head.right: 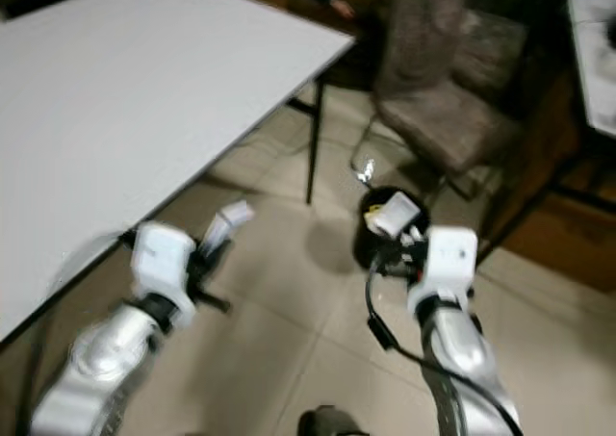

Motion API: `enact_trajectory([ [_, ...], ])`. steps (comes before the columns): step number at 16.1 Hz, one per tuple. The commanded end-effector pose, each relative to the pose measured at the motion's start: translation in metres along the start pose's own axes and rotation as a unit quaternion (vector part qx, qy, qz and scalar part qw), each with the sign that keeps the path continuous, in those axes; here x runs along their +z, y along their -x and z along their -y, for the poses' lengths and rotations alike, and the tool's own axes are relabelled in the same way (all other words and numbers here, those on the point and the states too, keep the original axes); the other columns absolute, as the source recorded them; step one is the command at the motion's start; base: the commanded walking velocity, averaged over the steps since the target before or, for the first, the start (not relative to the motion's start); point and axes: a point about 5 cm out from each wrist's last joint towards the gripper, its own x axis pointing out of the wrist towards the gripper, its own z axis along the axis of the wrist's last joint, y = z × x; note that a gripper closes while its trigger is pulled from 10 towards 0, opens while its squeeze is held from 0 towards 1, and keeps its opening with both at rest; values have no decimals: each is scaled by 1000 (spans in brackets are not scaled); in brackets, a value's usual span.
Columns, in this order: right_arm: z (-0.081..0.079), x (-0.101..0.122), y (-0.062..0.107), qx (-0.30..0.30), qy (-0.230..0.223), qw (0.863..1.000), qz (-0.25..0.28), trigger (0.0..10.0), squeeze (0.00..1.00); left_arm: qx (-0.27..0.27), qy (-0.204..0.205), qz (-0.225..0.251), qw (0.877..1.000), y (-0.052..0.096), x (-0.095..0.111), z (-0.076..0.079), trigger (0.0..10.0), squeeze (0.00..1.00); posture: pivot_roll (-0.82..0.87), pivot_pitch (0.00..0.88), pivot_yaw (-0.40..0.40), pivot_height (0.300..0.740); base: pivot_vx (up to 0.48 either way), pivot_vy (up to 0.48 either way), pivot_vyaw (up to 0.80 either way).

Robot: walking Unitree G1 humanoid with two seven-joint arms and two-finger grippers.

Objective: Picking trash to rubbish bin

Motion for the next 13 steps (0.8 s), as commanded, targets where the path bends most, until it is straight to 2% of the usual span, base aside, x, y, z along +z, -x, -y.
enact_trajectory([
  [1, -3, -6, 3, 0, -6, 1000, -14, 10000, 0, -3, -2, -4, 1000, 2, -5, -3, 10000, 0, -10, 110, -46, 740, 0, 0, -800],
  [4, -6, -14, 7, -5, -10, 1000, -25, 10000, 0, -15, -1, -1, 1000, -2, -6, -5, 10000, 0, -27, 112, -35, 740, 0, 0, -800],
  [7, -6, -12, 4, -3, -12, 1000, -26, 10000, 0, 3, -29, -5, 1000, -10, -5, -10, 10000, 0, -34, 106, -26, 740, 0, 0, -800],
  [9, -5, -14, 2, -5, -10, 1000, -27, 10000, 0, -1, -9, 9, 1000, -11, -3, -10, 10000, 0, -34, 96, -23, 740, 0, 0, -800],
  [10, -5, -17, -1, 0, -24, 999, -29, 10000, 0, -3, -18, 2, 1000, -13, -3, -9, 10000, 0, -31, 93, -24, 740, 0, 0, -788],
  [11, -4, -18, -3, 6, -43, 998, -36, 10000, 0, -9, -29, 2, 1000, -16, -4, -8, 10000, 0, -26, 86, -29, 740, 0, 0, 0],
  [13, -5, -14, -12, 11, -30, 999, -30, 10000, 0, -21, -12, 21, 999, -19, 3, -5, 10000, 0, -15, 85, -36, 740, 0, 0, 0],
])
